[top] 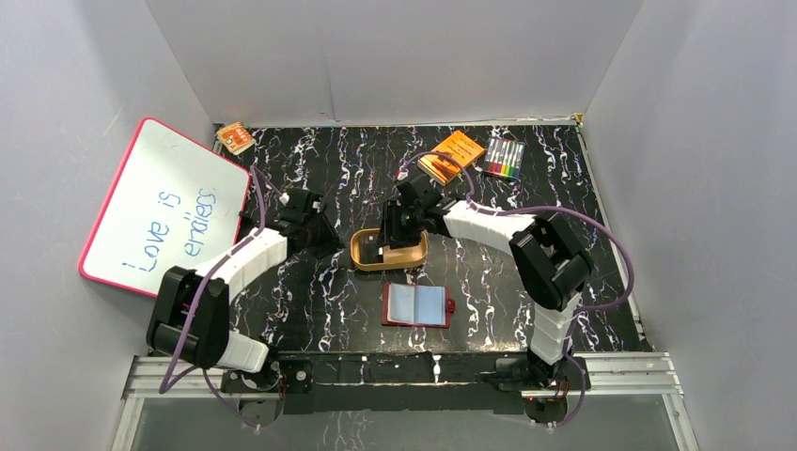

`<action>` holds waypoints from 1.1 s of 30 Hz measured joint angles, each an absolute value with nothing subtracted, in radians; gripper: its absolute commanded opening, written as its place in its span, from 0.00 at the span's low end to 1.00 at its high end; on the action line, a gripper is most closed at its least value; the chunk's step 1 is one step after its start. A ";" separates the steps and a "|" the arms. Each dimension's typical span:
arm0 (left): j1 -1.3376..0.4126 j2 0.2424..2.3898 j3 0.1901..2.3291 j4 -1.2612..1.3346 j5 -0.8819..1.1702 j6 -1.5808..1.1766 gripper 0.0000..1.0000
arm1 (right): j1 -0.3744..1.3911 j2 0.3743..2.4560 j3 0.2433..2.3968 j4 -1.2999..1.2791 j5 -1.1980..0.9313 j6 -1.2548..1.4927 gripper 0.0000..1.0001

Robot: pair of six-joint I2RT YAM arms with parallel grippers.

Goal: Put the credit cards into the card holder
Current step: Adjust the credit card in the storage box, then pick up the credit card from the storage box.

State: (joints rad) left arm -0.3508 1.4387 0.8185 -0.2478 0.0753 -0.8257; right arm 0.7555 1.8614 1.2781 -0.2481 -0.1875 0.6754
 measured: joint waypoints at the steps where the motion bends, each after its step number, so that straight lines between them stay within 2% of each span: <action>1: -0.351 1.421 0.818 -0.247 0.068 -0.825 0.33 | 0.756 1.861 1.263 -0.226 -0.202 0.681 0.60; 4: -0.351 1.388 0.818 -0.241 0.060 -0.819 0.38 | 0.756 1.866 1.240 -0.190 -0.235 0.706 0.64; 9: -0.351 1.378 0.820 -0.233 0.059 -0.811 0.39 | 0.756 1.887 1.240 -0.137 -0.258 0.728 0.62; 23: -0.351 1.436 0.826 -0.227 0.075 -0.804 0.39 | 0.757 1.944 1.243 -0.140 -0.261 0.727 0.32; 33: -0.351 1.444 0.831 -0.216 0.083 -0.804 0.39 | 0.752 1.916 1.215 -0.120 -0.252 0.730 0.21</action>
State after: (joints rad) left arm -0.3508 1.4441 0.8314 -0.2165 0.0826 -0.8036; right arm 0.7525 1.9163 1.2152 -0.1196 -0.2523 0.7300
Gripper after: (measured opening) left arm 0.389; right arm 0.278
